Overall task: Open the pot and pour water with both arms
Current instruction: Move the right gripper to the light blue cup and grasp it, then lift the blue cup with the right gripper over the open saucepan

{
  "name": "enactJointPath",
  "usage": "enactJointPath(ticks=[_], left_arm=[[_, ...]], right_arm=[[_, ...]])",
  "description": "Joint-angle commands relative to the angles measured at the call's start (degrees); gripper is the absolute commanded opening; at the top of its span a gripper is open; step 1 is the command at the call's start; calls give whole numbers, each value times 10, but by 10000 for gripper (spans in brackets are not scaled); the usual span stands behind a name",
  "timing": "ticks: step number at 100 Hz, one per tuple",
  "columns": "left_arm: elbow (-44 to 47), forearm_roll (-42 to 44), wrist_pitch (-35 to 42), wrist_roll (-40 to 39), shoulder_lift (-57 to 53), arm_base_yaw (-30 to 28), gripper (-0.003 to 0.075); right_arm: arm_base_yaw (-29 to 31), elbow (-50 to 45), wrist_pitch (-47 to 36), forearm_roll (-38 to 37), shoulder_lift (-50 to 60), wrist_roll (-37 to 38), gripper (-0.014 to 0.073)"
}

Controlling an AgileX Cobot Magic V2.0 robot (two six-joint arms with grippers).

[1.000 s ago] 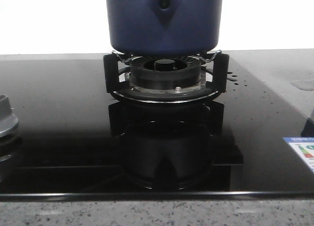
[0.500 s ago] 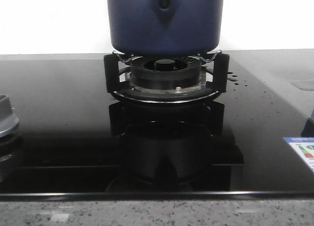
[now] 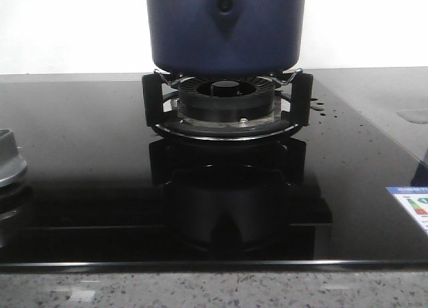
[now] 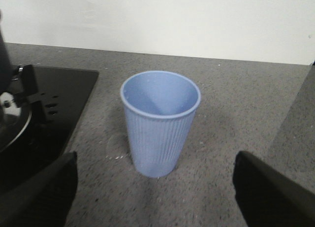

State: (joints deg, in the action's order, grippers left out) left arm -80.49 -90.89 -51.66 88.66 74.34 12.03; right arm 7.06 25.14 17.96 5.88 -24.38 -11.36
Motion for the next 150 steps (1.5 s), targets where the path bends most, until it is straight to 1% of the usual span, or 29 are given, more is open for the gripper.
enactJointPath(ticks=[1, 32, 37, 57, 84, 97, 110, 122, 129, 143, 150], left_arm=[[-20, -38, 0, -6, -24, -1, 242], [-20, -35, 0, -6, -26, -1, 242], [-20, -34, 0, -6, -26, -1, 242], [-20, -33, 0, -6, -24, -1, 242], [-19, -24, 0, -6, -24, -1, 242], [-19, -24, 0, -6, -24, -1, 242], [-19, -24, 0, -6, -24, -1, 242], [-19, -24, -7, -6, -24, -1, 242], [-19, -24, -10, -6, -24, -1, 242], [-19, -23, -13, -6, -24, -1, 242], [-19, -23, -13, -6, -24, -1, 242]], right_arm=[[0, -4, -129, -7, -49, -5, 591], [0, -20, -345, -6, -234, -5, 591], [0, -20, -378, -6, -266, 10, 591], [0, -20, -437, -6, -355, 65, 591], [-46, -20, -528, -7, -413, 66, 591], [-50, -20, -559, -7, -448, 66, 591], [-50, -20, -615, -7, -483, 66, 588], [-50, -20, -667, -7, -504, 66, 547], [-50, -16, -674, -7, -511, 66, 494], [-50, -14, -683, -7, -514, 66, 353], [-50, -14, -688, -7, -514, 66, 310]])
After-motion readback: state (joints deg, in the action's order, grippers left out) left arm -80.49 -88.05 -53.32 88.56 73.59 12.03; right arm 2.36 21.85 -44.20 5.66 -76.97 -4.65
